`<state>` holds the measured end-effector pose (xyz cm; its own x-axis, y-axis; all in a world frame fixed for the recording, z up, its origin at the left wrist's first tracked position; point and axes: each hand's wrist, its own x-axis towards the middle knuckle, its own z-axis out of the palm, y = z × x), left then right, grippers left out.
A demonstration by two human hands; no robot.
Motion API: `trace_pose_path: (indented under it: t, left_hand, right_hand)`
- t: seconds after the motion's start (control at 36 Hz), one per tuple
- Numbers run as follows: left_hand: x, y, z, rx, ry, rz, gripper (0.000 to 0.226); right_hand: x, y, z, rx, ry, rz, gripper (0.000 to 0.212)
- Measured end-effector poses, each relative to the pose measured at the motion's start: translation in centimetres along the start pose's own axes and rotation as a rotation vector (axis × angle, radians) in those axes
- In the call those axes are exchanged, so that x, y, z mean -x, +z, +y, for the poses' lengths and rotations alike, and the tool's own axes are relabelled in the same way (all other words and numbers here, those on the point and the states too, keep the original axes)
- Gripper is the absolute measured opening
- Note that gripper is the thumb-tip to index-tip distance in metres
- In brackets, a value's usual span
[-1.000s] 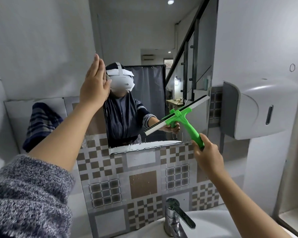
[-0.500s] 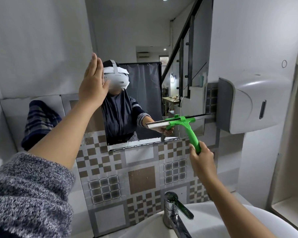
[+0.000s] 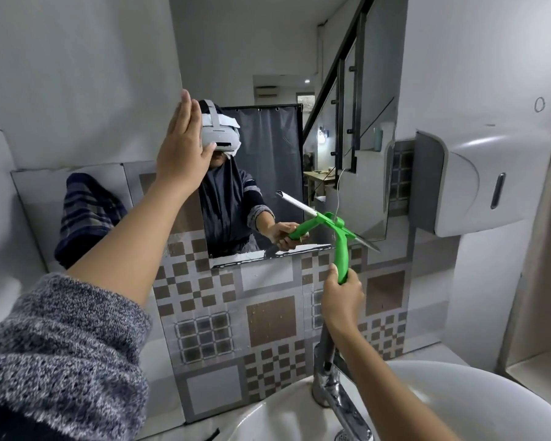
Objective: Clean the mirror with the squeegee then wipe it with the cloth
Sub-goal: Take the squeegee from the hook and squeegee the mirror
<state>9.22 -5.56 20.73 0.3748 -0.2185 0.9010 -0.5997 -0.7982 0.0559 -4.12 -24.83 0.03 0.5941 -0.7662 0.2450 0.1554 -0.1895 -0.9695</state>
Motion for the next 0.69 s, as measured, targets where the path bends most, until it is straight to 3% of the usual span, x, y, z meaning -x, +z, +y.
trace_pose_path:
  t: [0.69]
  left_hand:
    - [2.6,1.1,-1.4,-0.022,0.063,-0.023,0.070]
  right_hand:
    - [8.7,7.6,1.7,-0.059,-0.080,-0.128,0.011]
